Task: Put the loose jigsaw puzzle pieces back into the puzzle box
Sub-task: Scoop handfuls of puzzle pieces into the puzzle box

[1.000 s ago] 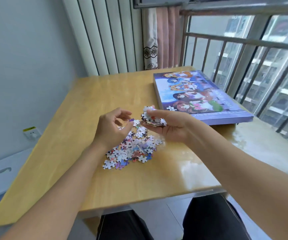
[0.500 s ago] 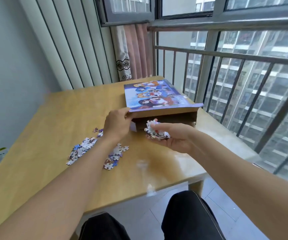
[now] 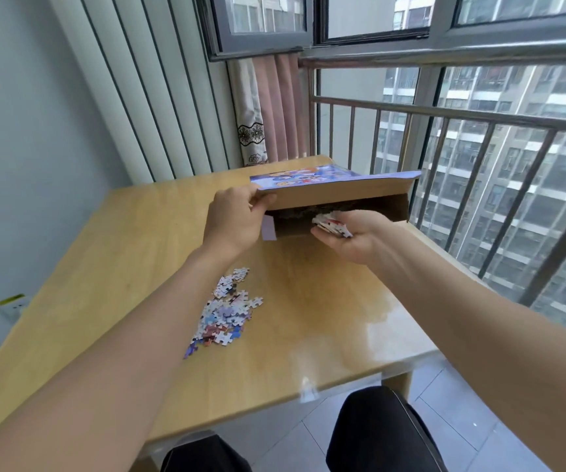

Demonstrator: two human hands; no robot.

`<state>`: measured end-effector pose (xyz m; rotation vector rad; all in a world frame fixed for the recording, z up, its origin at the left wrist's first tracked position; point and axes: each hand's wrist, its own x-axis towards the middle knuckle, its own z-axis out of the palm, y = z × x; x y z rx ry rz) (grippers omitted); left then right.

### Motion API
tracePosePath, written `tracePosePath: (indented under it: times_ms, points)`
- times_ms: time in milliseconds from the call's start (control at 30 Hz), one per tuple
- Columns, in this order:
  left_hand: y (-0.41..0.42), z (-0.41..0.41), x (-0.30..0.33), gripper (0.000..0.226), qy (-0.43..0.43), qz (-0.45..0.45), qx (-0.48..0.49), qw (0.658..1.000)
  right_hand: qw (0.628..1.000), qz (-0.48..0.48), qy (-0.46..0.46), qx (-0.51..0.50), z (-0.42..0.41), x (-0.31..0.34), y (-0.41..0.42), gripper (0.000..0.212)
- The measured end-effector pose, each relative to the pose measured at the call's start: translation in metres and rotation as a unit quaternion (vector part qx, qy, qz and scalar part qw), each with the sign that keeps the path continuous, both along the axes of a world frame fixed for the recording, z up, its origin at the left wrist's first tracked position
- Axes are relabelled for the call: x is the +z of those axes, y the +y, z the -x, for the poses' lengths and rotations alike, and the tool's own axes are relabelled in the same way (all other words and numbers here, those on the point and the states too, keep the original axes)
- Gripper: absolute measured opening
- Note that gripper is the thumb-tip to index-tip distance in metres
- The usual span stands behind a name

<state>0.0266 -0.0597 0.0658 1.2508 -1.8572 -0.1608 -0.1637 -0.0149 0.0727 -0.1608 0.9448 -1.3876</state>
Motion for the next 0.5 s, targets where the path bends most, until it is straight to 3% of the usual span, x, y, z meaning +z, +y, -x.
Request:
tracePosePath:
  times_ms: [100, 167, 267, 367, 500]
  points:
    - [0.0, 0.002, 0.007, 0.021, -0.007, -0.005, -0.013, 1.0, 0.998, 0.005, -0.024, -0.06, -0.001, 0.013, -0.012, 0.037]
    - [0.002, 0.004, 0.013, 0.019, -0.007, 0.003, -0.022, 1.0, 0.991, 0.006, -0.083, -0.107, -0.006, 0.024, -0.019, 0.034]
    - [0.005, 0.009, 0.021, 0.016, -0.002, 0.015, -0.035, 0.999, 0.973, 0.036, -0.158, -0.161, -0.014, 0.029, -0.024, 0.063]
    - [0.006, 0.006, 0.026, 0.014, 0.005, 0.018, -0.036, 0.999, 0.979, 0.071, -0.112, -0.155, -0.019, 0.026, -0.029, 0.077]
    - [0.005, -0.004, 0.025, 0.017, 0.006, 0.014, -0.038, 0.999, 0.992, 0.071, 0.015, -0.108, -0.018, 0.019, -0.035, 0.08]
